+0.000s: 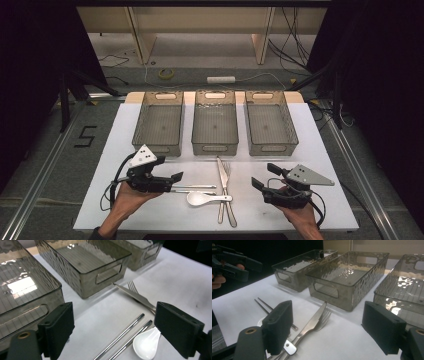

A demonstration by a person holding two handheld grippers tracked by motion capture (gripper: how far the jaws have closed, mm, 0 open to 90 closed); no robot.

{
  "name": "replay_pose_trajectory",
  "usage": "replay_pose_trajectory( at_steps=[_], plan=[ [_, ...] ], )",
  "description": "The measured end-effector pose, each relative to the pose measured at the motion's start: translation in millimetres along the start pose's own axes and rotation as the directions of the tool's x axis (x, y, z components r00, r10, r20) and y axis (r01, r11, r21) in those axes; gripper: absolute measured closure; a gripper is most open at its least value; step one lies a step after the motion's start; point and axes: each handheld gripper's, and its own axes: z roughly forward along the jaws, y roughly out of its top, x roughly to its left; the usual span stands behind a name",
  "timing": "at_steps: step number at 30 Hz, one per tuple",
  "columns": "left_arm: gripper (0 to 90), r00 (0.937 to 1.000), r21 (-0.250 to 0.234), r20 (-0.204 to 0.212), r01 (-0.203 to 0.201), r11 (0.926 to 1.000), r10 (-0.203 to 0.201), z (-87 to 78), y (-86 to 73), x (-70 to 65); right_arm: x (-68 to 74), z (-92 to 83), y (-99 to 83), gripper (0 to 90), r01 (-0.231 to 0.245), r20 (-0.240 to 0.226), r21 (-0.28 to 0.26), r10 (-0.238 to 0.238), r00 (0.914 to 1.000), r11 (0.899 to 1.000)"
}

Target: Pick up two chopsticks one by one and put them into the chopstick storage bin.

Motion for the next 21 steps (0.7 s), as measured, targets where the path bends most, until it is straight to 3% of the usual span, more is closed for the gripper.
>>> replay_pose_trajectory(
  at_steps=[1,2,4,5,7,8,9,10,11,14,15,18,21],
  plan=[
    [15.5,0.9998,0.032,0.002,-0.022,0.9993,0.022,0.4,4.6,0.4,-0.1,0.0,0.0,25.6,-0.002,0.0,0.002,0.002,1.0,1.0],
    [15.5,0.9998,0.032,0.002,-0.022,0.9993,0.022,0.4,4.6,0.4,-0.2,0.1,0.1,25.6,-0.004,-0.001,0.001,0.004,1.0,1.0],
    [15.5,0.9992,0.075,0.01,-0.04,0.9963,0.04,2.6,9.4,0.3,-0.3,0.4,0.1,25.7,-0.005,-0.004,0.001,0.005,1.0,1.0],
    [15.5,0.9976,0.133,0.014,-0.069,0.9887,0.068,6.9,13.7,0.4,-0.4,0.5,0.0,25.6,-0.003,-0.004,0.003,0.003,1.0,1.0],
    [15.6,0.9967,0.153,0.013,-0.082,0.9848,0.081,9.3,15.4,0.8,-0.5,0.5,0.1,25.7,-0.002,-0.005,0.005,0.002,1.0,1.0],
    [15.8,0.9953,0.201,0.023,-0.097,0.9747,0.095,15.0,18.5,2.7,-0.5,0.6,0.1,25.6,-0.002,-0.006,0.007,0.002,1.0,1.0],
    [15.8,0.9953,0.201,0.023,-0.097,0.9747,0.095,15.0,18.5,2.7,-0.4,0.7,0.0,25.6,-0.003,-0.006,0.006,0.003,1.0,1.0],
    [15.9,0.9933,0.244,0.019,-0.115,0.9629,0.114,20.7,21.5,4.6,-0.5,0.6,0.1,25.6,-0.003,-0.005,0.008,0.003,1.0,1.0],
    [16.0,0.9933,0.244,0.019,-0.115,0.9629,0.114,20.7,21.5,4.6,-0.8,0.8,0.0,25.7,-0.003,-0.006,0.008,0.003,1.0,1.0],
    [16.4,0.9908,0.311,0.026,-0.135,0.9408,0.133,29.7,27.5,10.6,-1.0,0.8,0.0,25.7,-0.006,-0.007,0.011,0.006,1.0,1.0],
    [16.5,0.9908,0.311,0.026,-0.135,0.9408,0.133,29.7,27.5,10.6,-0.9,0.8,0.1,25.7,-0.006,-0.008,0.011,0.006,1.0,1.0],
    [17.8,0.99,0.342,0.038,-0.14,0.9292,0.136,36.0,32.0,15.7,-0.7,1.2,0.0,25.7,-0.005,-0.013,0.013,0.005,0.9999,1.0],
    [18.9,0.9883,0.389,0.057,-0.152,0.9085,0.142,43.1,36.0,19.0,-0.7,1.4,-0.1,25.7,-0.006,-0.013,0.015,0.006,0.9999,1.0]
  ],
)
